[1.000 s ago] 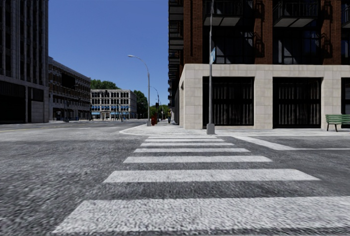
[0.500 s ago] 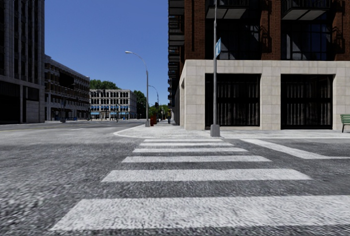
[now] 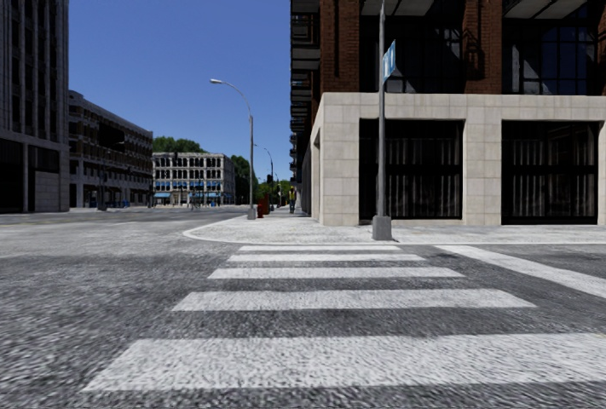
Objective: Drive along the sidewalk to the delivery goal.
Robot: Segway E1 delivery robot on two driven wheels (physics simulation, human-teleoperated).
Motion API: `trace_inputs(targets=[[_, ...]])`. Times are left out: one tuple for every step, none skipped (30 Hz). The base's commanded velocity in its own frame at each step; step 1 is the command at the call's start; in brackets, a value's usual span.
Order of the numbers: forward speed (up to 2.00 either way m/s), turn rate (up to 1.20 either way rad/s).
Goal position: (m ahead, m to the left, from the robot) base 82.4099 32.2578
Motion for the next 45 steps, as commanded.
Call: trace_inputs(targets=[[2.0,0.0],[2.0,0.0],[2.0,0.0],[2.0,0.0],[2.0,0.0],[2.0,0.0],[2.0,0.0],[2.0,0.0],[2.0,0.0],[2.0,0.0],[2.0,0.0],[2.0,0.0],[2.0,0.0],[2.0,0.0],[2.0,0.0],[2.0,0.0],[2.0,0.0],[2.0,0.0],[2.0,0.0],[2.0,0.0],[2.0,0.0],[2.0,0.0],[2.0,0.0],[2.0,0.0],[2.0,0.0],[2.0,0.0],[2.0,0.0],[2.0,0.0],[2.0,0.0],[2.0,0.0],[2.0,0.0],[2.0,0.0],[2.0,0.0],[2.0,0.0],[2.0,0.0],[2.0,0.0],[2.0,0.0],[2.0,0.0],[2.0,0.0],[2.0,0.0],[2.0,0.0],[2.0,0.0],[2.0,0.0],[2.0,0.0],[2.0,0.0]])
